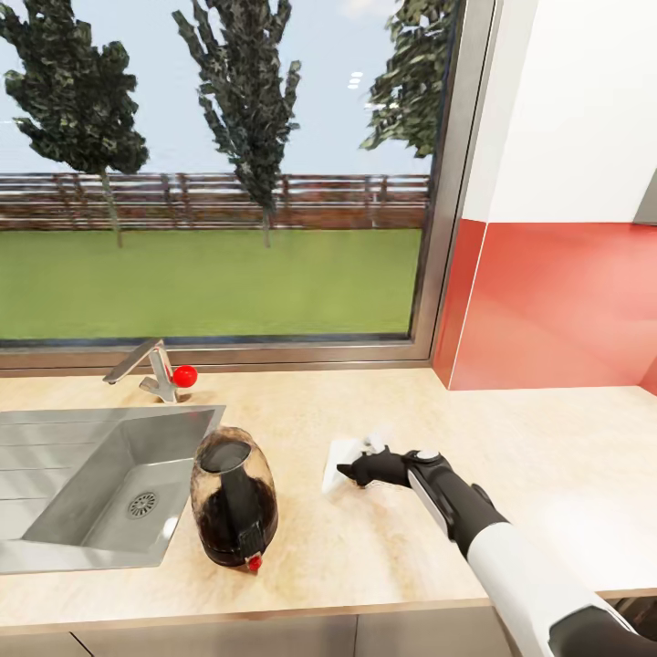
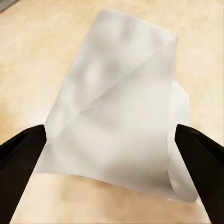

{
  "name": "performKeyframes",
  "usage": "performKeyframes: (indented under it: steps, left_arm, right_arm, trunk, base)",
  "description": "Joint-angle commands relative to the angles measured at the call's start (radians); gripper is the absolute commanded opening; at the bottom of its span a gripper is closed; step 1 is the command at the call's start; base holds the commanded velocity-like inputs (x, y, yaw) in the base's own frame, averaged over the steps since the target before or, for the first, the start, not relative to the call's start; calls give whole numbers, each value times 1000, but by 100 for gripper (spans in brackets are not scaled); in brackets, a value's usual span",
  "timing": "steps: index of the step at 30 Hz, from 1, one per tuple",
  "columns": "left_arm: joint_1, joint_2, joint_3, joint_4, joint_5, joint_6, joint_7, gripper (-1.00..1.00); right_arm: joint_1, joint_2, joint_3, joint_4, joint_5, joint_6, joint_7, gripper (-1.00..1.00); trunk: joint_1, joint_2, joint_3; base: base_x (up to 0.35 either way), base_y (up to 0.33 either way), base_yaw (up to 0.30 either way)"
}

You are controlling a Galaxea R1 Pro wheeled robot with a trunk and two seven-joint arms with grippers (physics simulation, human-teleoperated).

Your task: Set up a coffee station on the kitchen countertop: keep the coffee maker on the countertop, move the bottle of coffee from the kitchen shelf to the counter next to the coffee maker, place a paper coffee filter on top of the coffee maker, put the saucer next to the coffee maker with the coffee cup on the saucer, and place the electric kettle next to the coffee maker.

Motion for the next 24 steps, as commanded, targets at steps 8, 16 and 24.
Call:
performKeyframes:
  steps: [8, 16, 24]
  left_arm:
    - [-1, 0, -7, -1, 0, -3, 0, 100]
    - [-1, -4, -4, -11, -1, -7, 0, 100]
    - [-2, -6, 6, -13, 12, -9, 1, 100]
  right_arm:
    - [-1, 4, -6, -245, -3, 76, -11, -100]
    - [-8, 3, -10, -609, -3, 306, -394, -100]
    - [-8, -9, -14, -695, -5, 368, -433, -100]
  trunk:
    - [1, -2, -2]
    - [1, -2, -2]
    - [1, -2, -2]
  base:
    - [0, 0, 0]
    - [-18, 0, 0]
    - [-316, 0, 0]
